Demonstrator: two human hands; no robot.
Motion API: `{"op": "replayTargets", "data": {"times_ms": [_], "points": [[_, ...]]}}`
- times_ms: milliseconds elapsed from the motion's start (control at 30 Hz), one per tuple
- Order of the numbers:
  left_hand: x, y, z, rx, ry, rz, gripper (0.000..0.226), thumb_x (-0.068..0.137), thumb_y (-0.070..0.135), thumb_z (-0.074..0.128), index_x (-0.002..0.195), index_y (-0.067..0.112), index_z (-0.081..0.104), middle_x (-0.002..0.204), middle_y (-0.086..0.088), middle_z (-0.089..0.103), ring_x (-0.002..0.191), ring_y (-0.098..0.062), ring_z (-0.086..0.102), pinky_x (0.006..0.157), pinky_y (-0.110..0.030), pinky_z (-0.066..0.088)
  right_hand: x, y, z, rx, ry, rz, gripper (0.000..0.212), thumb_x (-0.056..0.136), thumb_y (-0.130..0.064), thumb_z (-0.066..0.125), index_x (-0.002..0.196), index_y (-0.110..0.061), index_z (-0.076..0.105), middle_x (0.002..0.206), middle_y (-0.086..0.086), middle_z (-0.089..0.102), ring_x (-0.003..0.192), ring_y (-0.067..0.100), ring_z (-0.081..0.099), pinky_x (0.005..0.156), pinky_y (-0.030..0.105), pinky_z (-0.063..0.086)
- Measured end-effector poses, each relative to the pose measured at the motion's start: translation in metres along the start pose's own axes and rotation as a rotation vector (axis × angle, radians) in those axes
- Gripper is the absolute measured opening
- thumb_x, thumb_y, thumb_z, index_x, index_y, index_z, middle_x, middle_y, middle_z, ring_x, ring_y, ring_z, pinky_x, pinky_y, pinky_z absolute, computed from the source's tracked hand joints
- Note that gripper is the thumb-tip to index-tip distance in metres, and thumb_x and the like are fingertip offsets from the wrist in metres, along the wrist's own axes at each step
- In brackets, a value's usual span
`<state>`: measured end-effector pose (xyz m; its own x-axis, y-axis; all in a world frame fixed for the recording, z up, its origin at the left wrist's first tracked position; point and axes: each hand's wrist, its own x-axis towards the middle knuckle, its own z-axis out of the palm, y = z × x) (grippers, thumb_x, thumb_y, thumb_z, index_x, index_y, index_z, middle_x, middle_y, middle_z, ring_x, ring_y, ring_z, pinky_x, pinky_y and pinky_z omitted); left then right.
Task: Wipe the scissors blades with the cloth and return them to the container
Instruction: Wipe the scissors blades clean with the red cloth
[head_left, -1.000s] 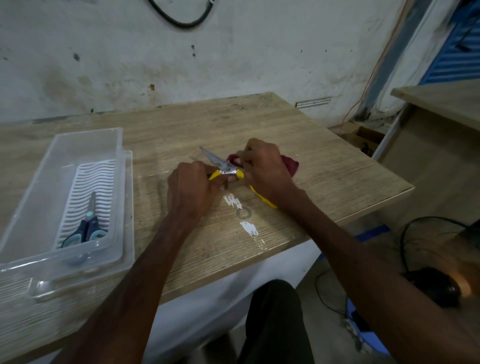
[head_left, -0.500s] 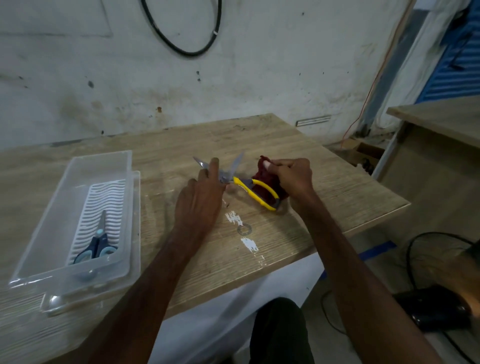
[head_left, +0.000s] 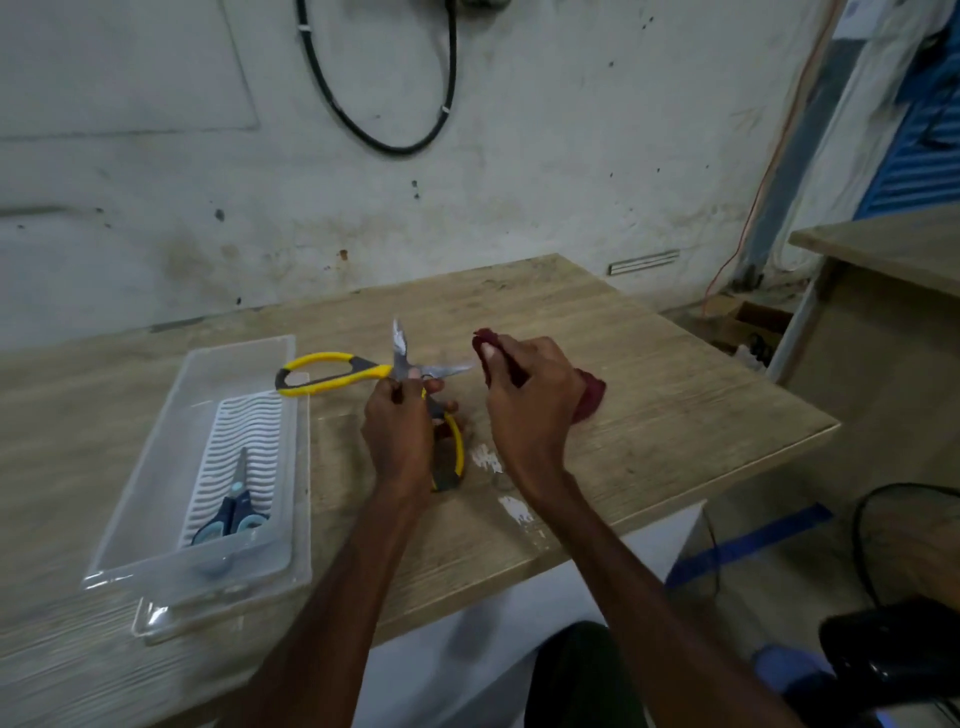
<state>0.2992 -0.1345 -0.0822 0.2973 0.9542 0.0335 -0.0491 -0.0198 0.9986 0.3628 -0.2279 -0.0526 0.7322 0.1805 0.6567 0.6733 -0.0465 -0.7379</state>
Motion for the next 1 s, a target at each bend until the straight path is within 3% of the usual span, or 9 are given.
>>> {"op": "replayTargets", "data": {"times_ms": [100,167,300,400,467,633,733,867,1000], "points": [[-0.005,0.003,0.002,-0.032,-0.030,-0.060,0.020,0.079,0.037,0.060,0.070,0.021,0.068,0.064,0.001,0.065,0.068,-0.021,0.061,0.064,-0.033,0.051,-0.006,0.002,0.020,-0.071,-0.168,-0.072,0.017,0.081,-0.016,0.070,0.097,-0.019,0.076,0.078,0.004,0.069,0.072,0.015,0.062,0.069,0.024,0.046],[-0.008,0.011,0.011,-0.220,-0.063,-0.181,0.016,0.080,0.024,0.064,0.067,0.015,0.067,0.064,-0.006,0.064,0.069,-0.023,0.060,0.060,-0.035,0.049,-0.006,0.004,0.032,-0.101,-0.243,-0.096,0.016,0.081,-0.016,0.069,0.095,-0.018,0.076,0.077,0.007,0.068,0.072,0.020,0.062,0.068,0.035,0.047],[0.002,0.018,0.015,-0.492,-0.163,-0.402,0.046,0.081,0.054,0.064,0.092,0.011,0.071,0.089,-0.011,0.072,0.080,-0.026,0.070,0.065,-0.035,0.058,0.001,0.006,0.044,-0.230,-0.290,-0.226,0.011,0.081,-0.009,0.064,0.087,-0.005,0.072,0.071,0.013,0.057,0.063,0.027,0.055,0.056,0.036,0.046],[0.010,0.018,0.019,-0.624,-0.224,-0.476,0.037,0.087,0.047,0.060,0.093,0.012,0.069,0.103,-0.012,0.069,0.085,-0.024,0.068,0.053,-0.028,0.057,0.007,0.007,0.048,-0.315,-0.264,-0.262,0.016,0.083,-0.012,0.058,0.084,-0.003,0.071,0.071,0.014,0.055,0.063,0.031,0.054,0.057,0.041,0.047],[0.013,0.017,0.023,-0.675,-0.250,-0.510,0.033,0.090,0.046,0.057,0.089,0.014,0.068,0.094,-0.007,0.070,0.078,-0.019,0.068,0.051,-0.025,0.055,0.010,0.009,0.048,-0.314,-0.266,-0.303,0.017,0.085,-0.013,0.058,0.085,-0.001,0.070,0.072,0.015,0.055,0.064,0.030,0.053,0.057,0.039,0.046],[0.020,0.006,0.033,-0.651,-0.053,-0.492,0.027,0.087,0.042,0.062,0.082,0.016,0.067,0.086,-0.005,0.069,0.071,-0.018,0.065,0.046,-0.023,0.053,0.013,0.010,0.047,-0.385,-0.394,-0.340,0.014,0.086,-0.013,0.062,0.084,-0.001,0.069,0.074,0.017,0.055,0.065,0.034,0.054,0.057,0.035,0.040],[0.016,-0.003,0.040,-0.496,0.032,-0.326,0.020,0.080,0.030,0.072,0.067,0.016,0.066,0.069,-0.004,0.065,0.061,-0.019,0.061,0.054,-0.031,0.050,0.021,0.018,0.048,-0.457,-0.351,-0.272,0.010,0.076,-0.011,0.065,0.070,-0.003,0.065,0.067,0.016,0.054,0.058,0.033,0.054,0.054,0.031,0.032],[0.011,-0.007,0.036,-0.402,-0.017,-0.243,0.022,0.081,0.033,0.068,0.066,0.016,0.068,0.077,-0.009,0.069,0.072,-0.024,0.063,0.072,-0.046,0.054,0.016,0.015,0.051,-0.395,-0.248,-0.208,0.021,0.075,-0.015,0.055,0.061,-0.002,0.064,0.059,0.017,0.054,0.050,0.033,0.055,0.049,0.030,0.037],[0.008,-0.010,0.031,-0.483,0.006,-0.296,0.023,0.083,0.034,0.067,0.068,0.016,0.069,0.083,-0.013,0.070,0.079,-0.027,0.066,0.081,-0.054,0.053,0.011,0.015,0.046,-0.368,-0.389,-0.329,0.025,0.080,-0.018,0.053,0.067,-0.002,0.066,0.063,0.018,0.056,0.054,0.033,0.056,0.051,0.031,0.040]]}}
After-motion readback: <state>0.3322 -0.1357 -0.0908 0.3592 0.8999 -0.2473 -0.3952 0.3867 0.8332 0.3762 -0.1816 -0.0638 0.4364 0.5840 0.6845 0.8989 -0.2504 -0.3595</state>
